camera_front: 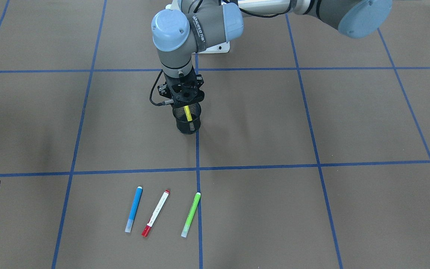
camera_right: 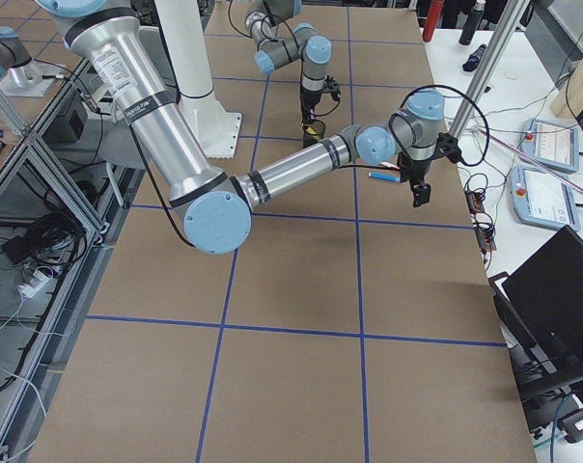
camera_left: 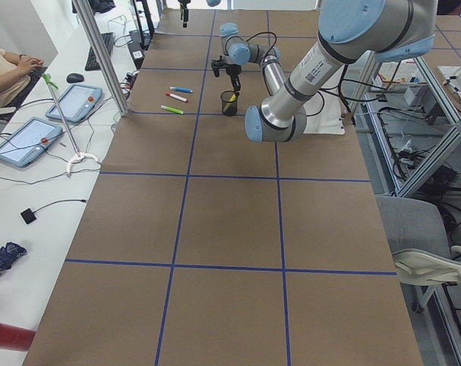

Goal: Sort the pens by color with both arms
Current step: 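Lower the left gripper into the cup and grasp the yellow highlighter, then lift the yellow highlighter out of the cup with the left gripper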

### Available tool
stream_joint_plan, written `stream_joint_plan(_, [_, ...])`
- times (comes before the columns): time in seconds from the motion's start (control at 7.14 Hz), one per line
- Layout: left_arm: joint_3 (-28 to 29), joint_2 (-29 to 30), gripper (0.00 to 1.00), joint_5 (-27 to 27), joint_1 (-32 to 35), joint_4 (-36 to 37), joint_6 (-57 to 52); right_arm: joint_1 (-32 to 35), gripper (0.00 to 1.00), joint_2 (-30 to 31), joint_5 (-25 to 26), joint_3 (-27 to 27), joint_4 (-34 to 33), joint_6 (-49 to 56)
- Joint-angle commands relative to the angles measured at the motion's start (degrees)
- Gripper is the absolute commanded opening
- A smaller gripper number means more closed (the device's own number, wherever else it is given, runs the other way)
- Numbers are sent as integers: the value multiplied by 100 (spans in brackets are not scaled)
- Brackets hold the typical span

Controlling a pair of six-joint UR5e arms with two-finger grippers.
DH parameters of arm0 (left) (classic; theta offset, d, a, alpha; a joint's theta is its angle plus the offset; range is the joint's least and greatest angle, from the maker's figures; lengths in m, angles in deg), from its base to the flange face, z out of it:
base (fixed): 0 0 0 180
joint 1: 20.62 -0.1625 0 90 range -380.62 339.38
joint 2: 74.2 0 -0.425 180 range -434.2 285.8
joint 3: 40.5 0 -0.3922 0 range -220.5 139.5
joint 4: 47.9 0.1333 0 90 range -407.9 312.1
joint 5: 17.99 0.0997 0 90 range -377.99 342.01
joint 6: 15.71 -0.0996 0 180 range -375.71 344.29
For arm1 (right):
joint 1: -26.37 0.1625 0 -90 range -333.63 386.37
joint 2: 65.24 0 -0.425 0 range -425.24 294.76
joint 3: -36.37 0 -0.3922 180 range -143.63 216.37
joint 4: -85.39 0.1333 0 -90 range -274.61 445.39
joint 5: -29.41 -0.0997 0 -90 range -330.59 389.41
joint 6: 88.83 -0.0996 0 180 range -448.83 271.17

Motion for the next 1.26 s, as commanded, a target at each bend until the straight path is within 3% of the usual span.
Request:
stream_joint_plan(0.0, [-429, -18, 0, 122, 41, 251, -6, -1, 100, -5, -12, 9, 0, -3])
stream_joint_plan(0.42, [-1851, -53, 0, 210, 189, 1445, -416, 8, 100, 48, -47, 18, -9, -3])
stream_joint_plan(0.56, [-2091, -53, 0, 211, 390, 1483, -767, 8, 100, 65, -65, 35, -9, -3])
stream_joint_plan(0.98, [-2277, -114, 0, 420, 1216, 1379, -2225, 26, 99, 424, -74, 9, -9, -56])
stream_joint_plan(1.12, [-2199, -210, 0, 631, 1384, 856, -2421, 113, 99, 565, -74, 18, -9, -4])
